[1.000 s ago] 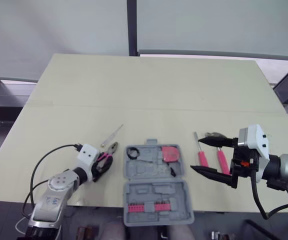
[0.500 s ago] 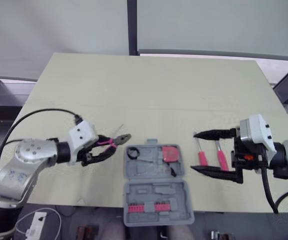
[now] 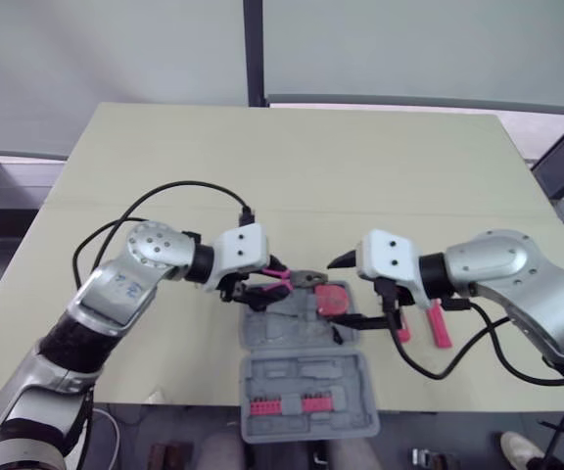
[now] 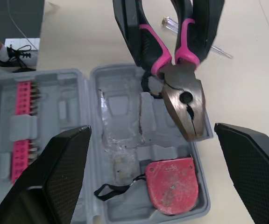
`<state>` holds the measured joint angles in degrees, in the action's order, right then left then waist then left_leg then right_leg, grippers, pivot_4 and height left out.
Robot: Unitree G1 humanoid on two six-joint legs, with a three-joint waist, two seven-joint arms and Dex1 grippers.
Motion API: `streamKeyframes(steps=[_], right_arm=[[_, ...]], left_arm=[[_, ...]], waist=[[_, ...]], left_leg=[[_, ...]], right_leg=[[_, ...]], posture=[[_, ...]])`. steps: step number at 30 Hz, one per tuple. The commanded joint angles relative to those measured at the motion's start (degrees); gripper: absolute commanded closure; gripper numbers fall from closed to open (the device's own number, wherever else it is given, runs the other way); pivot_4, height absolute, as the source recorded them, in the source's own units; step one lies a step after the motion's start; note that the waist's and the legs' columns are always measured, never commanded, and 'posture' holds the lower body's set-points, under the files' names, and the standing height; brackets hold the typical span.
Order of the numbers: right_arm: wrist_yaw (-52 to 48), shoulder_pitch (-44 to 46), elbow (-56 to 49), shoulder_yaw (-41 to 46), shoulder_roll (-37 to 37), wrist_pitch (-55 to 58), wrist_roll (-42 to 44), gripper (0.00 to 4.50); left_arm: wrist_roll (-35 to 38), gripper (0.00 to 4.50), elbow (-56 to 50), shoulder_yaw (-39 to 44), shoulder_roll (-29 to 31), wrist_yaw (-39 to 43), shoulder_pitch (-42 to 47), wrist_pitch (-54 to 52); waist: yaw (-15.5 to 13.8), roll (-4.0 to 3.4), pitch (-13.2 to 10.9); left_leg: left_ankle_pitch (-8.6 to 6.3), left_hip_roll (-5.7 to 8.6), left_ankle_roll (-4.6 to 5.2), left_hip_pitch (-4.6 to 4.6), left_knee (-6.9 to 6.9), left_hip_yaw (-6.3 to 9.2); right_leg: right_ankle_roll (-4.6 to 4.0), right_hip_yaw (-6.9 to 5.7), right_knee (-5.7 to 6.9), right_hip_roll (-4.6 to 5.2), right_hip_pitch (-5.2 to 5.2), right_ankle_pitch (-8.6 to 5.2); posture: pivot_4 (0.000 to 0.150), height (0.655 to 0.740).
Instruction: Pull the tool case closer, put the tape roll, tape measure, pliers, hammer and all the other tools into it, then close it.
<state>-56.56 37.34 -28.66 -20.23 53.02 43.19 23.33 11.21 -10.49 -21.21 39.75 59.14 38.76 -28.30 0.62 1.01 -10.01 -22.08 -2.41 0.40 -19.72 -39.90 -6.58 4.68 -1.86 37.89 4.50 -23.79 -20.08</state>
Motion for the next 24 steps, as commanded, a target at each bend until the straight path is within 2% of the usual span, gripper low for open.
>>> streamKeyframes(steps=[1,4,9,16,19,24], right_arm=[[0.9,2.4,1.0,-2.1,-1.9,0.9,-3.9,0.00],[1.1,3.4,2.9,-5.2,-3.7,0.7,-7.8,0.00],[0.5,4.5,5.0,-8.6,-5.3,-0.6,-13.1,0.00],[-0.6,5.8,5.5,-8.9,-7.7,-0.5,-16.2,0.00],[-0.7,5.5,5.2,-8.4,-8.0,-0.3,-16.3,0.78],[-0.8,4.8,5.0,-8.3,-8.0,-1.4,-17.2,3.31]], left_arm=[[-0.6,2.07,0.8,0.1,-1.7,1.5,1.9,2.1],[-1.6,2.07,1.8,-0.7,-2.9,2.5,2.4,2.7],[-2.1,2.07,2.6,-1.1,-4.8,3.3,3.0,2.0],[-3.1,2.07,3.4,-0.8,-6.7,2.8,3.2,1.5],[-2.8,2.07,3.2,-0.5,-7.1,2.9,3.0,0.8],[-2.8,2.07,2.7,0.1,-7.6,2.4,2.7,0.4]], waist=[[0.1,0.00,0.0],[0.1,-0.01,0.0],[0.2,-0.01,0.0],[0.8,-0.02,0.0],[0.9,-0.02,0.0],[0.9,-0.02,0.0]], left_leg=[[0.00,-0.02,0.00,-0.12,-0.07,0.03],[0.00,-0.02,0.00,-0.69,-0.36,0.28],[0.01,0.01,0.02,-0.91,-0.44,0.38],[0.01,-0.03,0.02,-1.48,-0.98,0.97],[0.01,-0.01,0.02,-1.55,-1.03,1.08],[0.01,0.02,0.02,-1.58,-1.06,1.15]], right_leg=[[0.00,-0.06,0.04,0.00,-0.09,0.00],[-0.01,-0.29,0.20,0.04,-0.52,0.01],[-0.01,-0.46,0.49,0.08,-0.65,0.01],[-0.02,-0.96,0.64,0.10,-0.76,0.01],[-0.02,-1.05,0.64,0.13,-0.74,0.02],[-0.02,-1.10,0.65,0.14,-0.72,0.02]], posture=[[0.150,0.7400],[0.150,0.7400],[0.150,0.7400],[0.150,0.7400],[0.150,0.7400],[0.150,0.7400]])
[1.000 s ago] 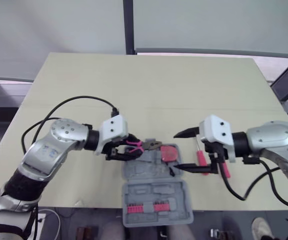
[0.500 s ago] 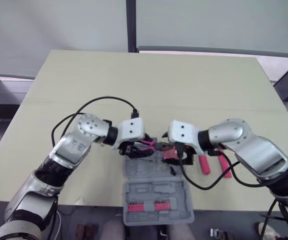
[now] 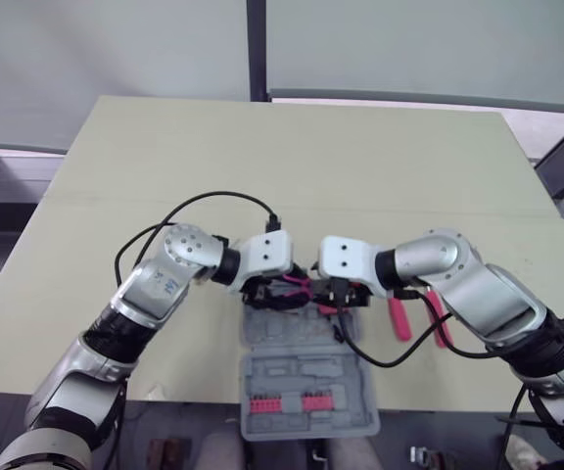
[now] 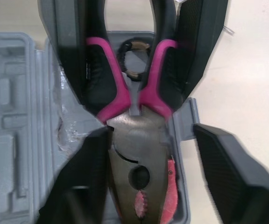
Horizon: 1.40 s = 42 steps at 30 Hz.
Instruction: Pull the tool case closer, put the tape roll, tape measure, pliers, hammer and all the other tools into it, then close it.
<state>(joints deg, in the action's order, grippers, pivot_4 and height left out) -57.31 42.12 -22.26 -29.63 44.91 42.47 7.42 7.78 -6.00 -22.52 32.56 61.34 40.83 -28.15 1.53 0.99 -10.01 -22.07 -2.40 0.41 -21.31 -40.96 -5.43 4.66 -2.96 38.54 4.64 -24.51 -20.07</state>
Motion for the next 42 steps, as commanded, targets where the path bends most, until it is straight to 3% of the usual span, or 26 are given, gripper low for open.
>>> streamKeyframes(steps=[1,4,6,8,11,17,23,42], right_arm=[[-0.1,-0.1,-1.5,1.3,0.1,-0.7,-1.3,3.51],[-0.2,-0.4,-1.9,1.6,0.2,-0.7,-1.3,3.50],[-0.6,-0.5,-2.3,1.5,0.7,-0.8,-1.5,3.50],[-1.2,-0.5,-3.2,1.5,1.3,-0.3,-1.4,3.50],[-2.2,-0.8,-5.6,1.8,2.0,1.3,-1.1,3.50],[-2.8,0.4,-9.2,-1.4,2.7,6.9,-2.0,3.50],[-2.3,2.4,-8.2,-7.3,1.8,9.3,-5.7,3.50],[-2.1,2.5,-2.9,-14.4,-3.3,6.9,-14.3,3.50]], left_arm=[[0.7,2.07,-1.9,1.5,-0.4,0.1,0.5,0.3],[1.0,2.07,-2.1,2.1,-0.3,0.0,0.0,0.2],[7.1,2.07,-3.6,5.9,0.2,3.5,-1.8,-0.4],[13.8,1.02,-5.3,10.2,3.1,9.7,-4.8,-0.7],[15.9,0.00,-4.8,14.6,8.3,15.9,-10.2,5.9],[11.9,0.00,6.7,19.3,13.5,18.6,-17.7,20.2],[7.9,0.00,14.5,18.0,10.8,16.1,-18.8,29.7],[3.6,0.00,18.2,16.0,8.9,14.8,-19.5,36.2]], waist=[[0.0,0.00,0.0],[0.0,0.00,0.0],[0.0,0.00,0.0],[0.4,-0.03,0.0],[0.6,-0.14,-0.1],[0.2,-0.18,-0.1],[0.0,-0.17,-0.1],[0.4,-0.18,-0.1]], left_leg=[[0.00,0.00,0.00,0.00,0.00,0.01],[0.00,0.00,0.00,0.00,0.00,0.02],[0.00,0.00,0.00,0.00,0.00,0.02],[0.00,-0.01,0.00,0.00,0.00,0.04],[0.00,-0.09,-0.01,0.01,0.00,0.07],[0.00,-0.03,-0.01,0.04,-0.06,0.08],[-0.01,0.10,0.01,-0.01,-0.08,0.13],[-0.01,0.09,0.01,0.00,-0.08,0.14]], right_leg=[[0.00,0.00,0.01,0.00,0.00,0.00],[0.00,-0.02,0.01,0.00,0.00,0.00],[0.00,-0.02,0.02,0.00,0.00,0.00],[0.00,-0.02,0.03,-0.01,-0.01,0.00],[-0.07,-0.04,0.07,-0.05,-0.02,-0.03],[-0.08,-0.06,0.08,0.01,0.03,-0.03],[-0.07,-0.15,0.09,0.13,0.03,-0.02],[-0.06,-0.28,0.16,0.12,0.02,-0.02]], posture=[[0.150,0.7400],[0.150,0.7400],[0.150,0.7400],[0.150,0.7400],[0.150,0.7400],[0.150,0.7400],[0.150,0.7400],[0.150,0.7400]])
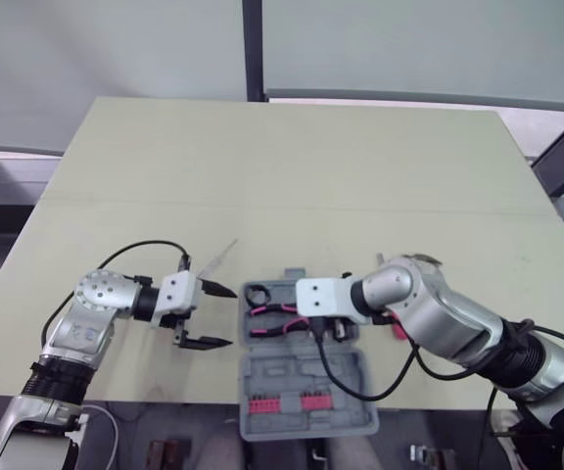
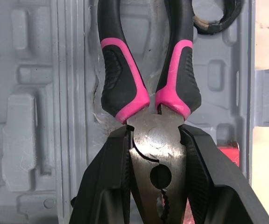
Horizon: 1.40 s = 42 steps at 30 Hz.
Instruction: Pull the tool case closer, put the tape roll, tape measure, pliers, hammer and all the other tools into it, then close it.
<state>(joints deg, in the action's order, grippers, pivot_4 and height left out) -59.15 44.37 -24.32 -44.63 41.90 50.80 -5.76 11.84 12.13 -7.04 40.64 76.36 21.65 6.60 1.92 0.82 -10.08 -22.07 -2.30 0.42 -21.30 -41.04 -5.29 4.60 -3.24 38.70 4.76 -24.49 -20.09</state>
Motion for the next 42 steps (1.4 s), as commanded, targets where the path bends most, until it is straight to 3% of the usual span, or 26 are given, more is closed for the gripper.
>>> streamKeyframes(steps=[1,17,42], right_arm=[[-0.3,0.3,-0.5,0.6,-0.4,-1.7,-1.2,3.50],[-3.0,-0.3,-2.5,4.1,0.2,-1.9,0.3,3.50],[-2.5,-3.3,6.2,2.1,-4.3,-7.5,-5.3,3.50]], left_arm=[[-0.6,0.00,0.1,0.5,0.8,-0.3,-0.4,1.8],[-1.5,0.00,0.1,0.5,0.8,-1.7,0.2,2.2],[-2.0,0.00,0.1,0.1,0.3,-2.5,0.8,2.4]], waist=[[0.0,0.00,0.0],[0.0,0.00,0.0],[0.0,0.00,0.0]], left_leg=[[0.00,0.00,0.00,0.00,0.00,0.00],[0.00,-0.01,0.00,0.00,0.00,0.00],[0.00,0.02,0.00,0.01,-0.03,0.02]], right_leg=[[0.00,0.00,0.00,0.00,0.00,0.00],[0.00,-0.29,0.01,0.01,0.00,0.00],[0.00,-0.47,0.07,0.02,0.01,0.00]], posture=[[0.150,0.7400],[0.150,0.7400],[0.150,0.7400]])
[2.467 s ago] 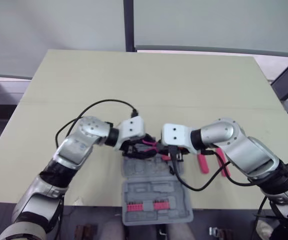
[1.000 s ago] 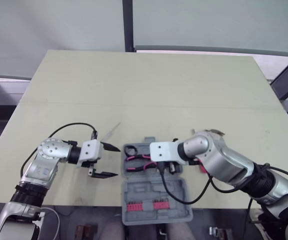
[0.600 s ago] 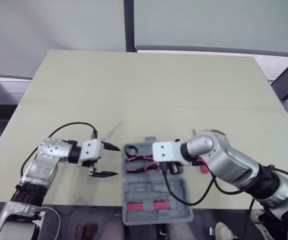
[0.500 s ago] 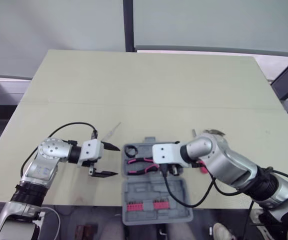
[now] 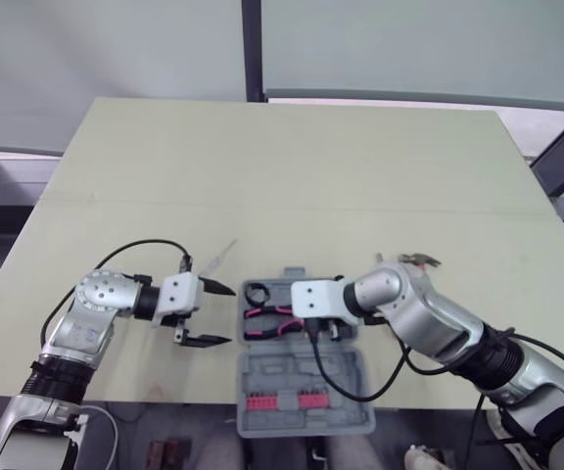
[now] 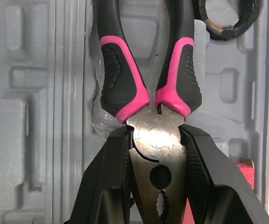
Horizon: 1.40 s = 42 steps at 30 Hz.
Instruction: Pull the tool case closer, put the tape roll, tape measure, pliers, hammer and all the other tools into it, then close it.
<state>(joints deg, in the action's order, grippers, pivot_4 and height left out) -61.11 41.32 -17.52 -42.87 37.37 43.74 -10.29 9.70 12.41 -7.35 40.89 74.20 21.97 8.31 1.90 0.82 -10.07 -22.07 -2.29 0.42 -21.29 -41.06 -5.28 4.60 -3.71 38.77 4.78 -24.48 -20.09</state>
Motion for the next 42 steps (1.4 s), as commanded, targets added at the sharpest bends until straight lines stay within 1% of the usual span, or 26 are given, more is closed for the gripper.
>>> streamKeyframes(steps=[1,4,6,7,11,13,14,17,19,21,22,24,25,27,28,29,36,42], right_arm=[[-0.6,-0.3,-0.6,0.5,0.3,-0.4,-0.8,3.50],[-1.6,-0.3,-1.5,1.2,0.4,0.5,0.4,3.50],[-2.5,0.2,-1.9,1.9,0.0,1.5,1.6,2.45],[-2.7,0.3,-1.8,2.1,-0.2,1.7,1.8,2.14],[-3.2,1.9,-1.9,7.5,-1.1,5.4,5.9,0.12],[-2.6,1.8,-0.3,11.1,-1.8,5.6,8.4,0.05],[-1.9,1.0,1.0,12.8,-2.3,3.7,9.5,0.05],[-0.7,-3.7,4.7,19.7,-6.5,-2.3,15.5,0.05],[1.1,-8.4,7.6,25.0,-10.8,-10.0,19.3,0.05],[2.9,-12.6,10.8,29.2,-14.4,-17.4,21.6,0.59],[2.0,-14.6,12.1,30.3,-15.4,-21.5,22.8,0.89],[1.3,-17.6,15.0,31.3,-16.3,-26.8,23.7,1.83],[1.4,-18.5,16.2,31.5,-16.6,-28.6,23.8,2.45],[1.7,-19.7,17.4,31.6,-17.0,-29.8,24.2,3.45],[1.9,-20.4,17.7,31.6,-17.1,-30.3,24.4,4.03],[2.0,-20.9,17.9,31.4,-17.2,-30.6,24.3,4.42],[4.4,-22.1,21.6,29.8,-16.8,-36.1,20.5,4.42],[3.6,-22.9,22.5,28.0,-15.8,-36.6,19.1,4.42]], left_arm=[[0.1,0.00,-0.2,0.4,0.0,-0.4,0.5,0.7],[0.1,0.00,-0.1,0.3,-0.1,-0.6,0.7,0.8],[0.1,0.00,0.2,0.2,-0.2,-0.6,1.0,0.8],[0.1,0.00,0.3,0.2,-0.2,-0.5,1.1,0.9],[0.4,0.00,0.0,0.2,-0.4,-0.4,1.7,0.3],[0.7,0.00,-0.3,0.4,-0.3,-0.2,1.9,0.1],[0.8,0.00,-0.4,0.4,-0.3,0.0,1.9,0.1],[1.1,0.00,-0.5,0.5,-0.3,0.2,2.2,0.0],[1.2,0.00,-0.6,0.5,-0.3,0.2,2.2,0.0],[1.4,0.00,-1.0,0.6,-0.3,0.3,2.2,-0.2],[1.4,0.00,-1.2,0.6,-0.3,0.3,2.2,-0.3],[1.4,0.00,-1.7,0.4,-0.4,0.3,1.8,-0.2],[1.3,0.00,-2.0,0.3,-0.5,0.3,1.6,-0.1],[1.4,0.00,-2.6,0.3,-0.4,0.3,1.3,-0.2],[1.6,0.00,-2.9,0.4,-0.3,0.4,1.2,-0.5],[1.7,0.00,-3.0,0.5,-0.2,0.4,1.2,-0.6],[1.4,0.00,-2.4,0.7,0.2,0.5,1.5,-0.2],[1.3,0.00,-2.4,0.6,0.1,0.3,1.9,-0.2]], waist=[[0.0,0.00,0.0],[0.0,0.00,0.0],[-0.1,0.00,0.0],[-0.1,0.00,0.0],[-0.1,0.00,0.0],[-0.1,0.00,0.0],[-0.1,0.00,0.0],[-0.1,0.03,0.0],[-0.1,0.03,0.0],[-0.1,0.03,0.0],[-0.1,0.02,0.0],[-0.1,0.02,0.0],[-0.1,0.02,0.0],[-0.1,0.02,0.0],[-0.1,0.02,0.0],[0.0,0.02,0.0],[0.0,0.01,0.0],[-0.1,0.01,0.0]], left_leg=[[0.00,0.00,0.00,0.00,0.00,0.00],[0.00,0.00,0.00,0.00,0.00,0.00],[0.00,0.00,0.00,0.00,0.00,0.00],[0.00,0.00,0.00,0.00,0.00,0.00],[0.00,0.00,0.00,0.00,-0.01,0.00],[0.00,0.00,0.00,0.00,-0.01,0.00],[0.00,0.00,0.00,0.00,-0.01,0.00],[0.00,0.01,0.00,0.00,-0.01,0.02],[0.00,0.01,0.00,0.01,0.01,0.02],[0.00,0.04,0.00,0.01,0.02,-0.02],[0.00,0.05,0.00,0.01,0.01,-0.02],[0.00,0.09,0.00,0.02,0.01,-0.03],[0.00,0.09,0.00,0.03,0.00,-0.02],[0.00,0.09,0.00,0.05,0.01,-0.02],[0.00,0.07,0.00,0.06,0.00,-0.02],[0.00,0.04,0.00,0.06,0.00,-0.01],[0.00,0.00,0.00,0.08,0.00,-0.02],[0.00,0.01,0.00,0.08,-0.01,-0.02]], right_leg=[[0.00,0.00,0.00,0.00,0.00,0.00],[0.00,0.00,0.00,0.00,0.00,0.00],[0.00,-0.01,0.00,0.00,0.00,0.00],[0.00,-0.01,0.00,0.00,0.00,0.00],[0.00,-0.01,0.01,0.00,0.00,0.00],[0.00,-0.02,0.02,-0.01,0.00,0.00],[0.00,-0.03,0.02,-0.01,0.00,0.00],[0.00,-0.04,0.02,-0.01,0.03,0.00],[0.00,-0.04,0.01,-0.03,0.05,0.00],[0.01,-0.05,0.02,-0.04,0.03,0.00],[0.02,-0.06,0.02,-0.04,0.04,0.01],[0.02,-0.06,0.03,-0.04,0.04,0.01],[0.03,-0.06,0.03,-0.03,0.04,0.01],[0.03,-0.04,0.03,-0.02,0.06,0.01],[0.03,-0.03,0.04,-0.03,0.06,0.01],[0.03,-0.02,0.04,-0.04,0.06,0.01],[0.02,0.08,0.05,-0.05,0.06,0.01],[0.02,0.14,0.05,-0.03,0.07,0.01]], posture=[[0.150,0.7400],[0.150,0.7400],[0.150,0.7400],[0.150,0.7400],[0.150,0.7400],[0.150,0.7400],[0.150,0.7400],[0.150,0.7400],[0.150,0.7400],[0.150,0.7400],[0.150,0.7400],[0.150,0.7400],[0.150,0.7400],[0.150,0.7400],[0.150,0.7400],[0.150,0.7400],[0.150,0.7400],[0.150,0.7400]])
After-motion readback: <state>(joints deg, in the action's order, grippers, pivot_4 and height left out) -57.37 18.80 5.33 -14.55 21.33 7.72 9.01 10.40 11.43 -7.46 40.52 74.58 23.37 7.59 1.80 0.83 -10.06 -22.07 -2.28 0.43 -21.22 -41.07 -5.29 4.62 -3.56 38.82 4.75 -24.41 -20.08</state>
